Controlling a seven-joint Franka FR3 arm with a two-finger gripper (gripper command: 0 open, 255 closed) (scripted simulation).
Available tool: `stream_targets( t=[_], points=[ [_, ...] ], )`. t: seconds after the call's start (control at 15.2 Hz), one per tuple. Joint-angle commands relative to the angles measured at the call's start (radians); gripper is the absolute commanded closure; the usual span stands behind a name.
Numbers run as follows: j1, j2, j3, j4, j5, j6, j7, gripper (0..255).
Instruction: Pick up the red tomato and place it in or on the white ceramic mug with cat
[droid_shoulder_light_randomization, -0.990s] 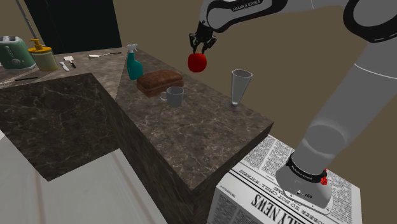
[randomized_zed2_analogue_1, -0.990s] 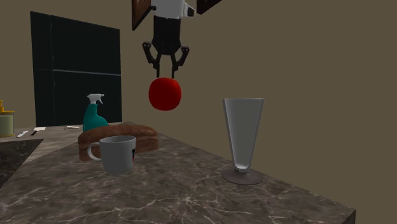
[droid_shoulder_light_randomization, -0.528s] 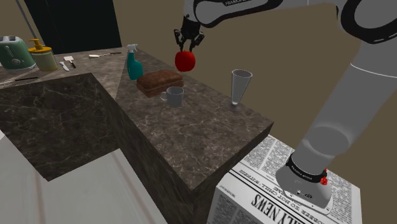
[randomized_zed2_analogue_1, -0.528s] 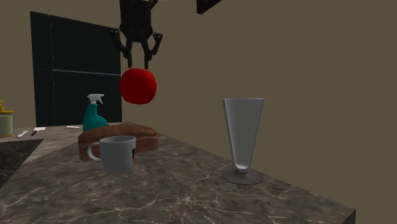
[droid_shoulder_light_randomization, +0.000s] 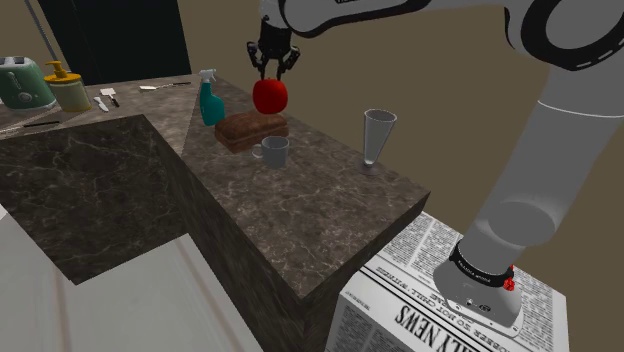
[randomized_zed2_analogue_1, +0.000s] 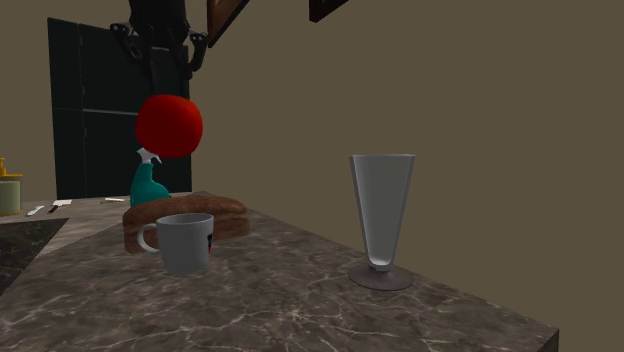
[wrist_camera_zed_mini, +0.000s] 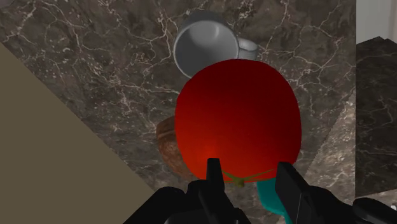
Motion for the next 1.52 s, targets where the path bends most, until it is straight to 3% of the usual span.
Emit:
stream_targets(
  t=[0.0, 1.45],
  points=[
    [0.0, -0.001, 0.0, -0.024, -0.005, 0.021, 0.011, 255],
    [-0.003, 0.041, -0.016, -0.247, -0.094, 0.269, 0.13, 255]
  ],
)
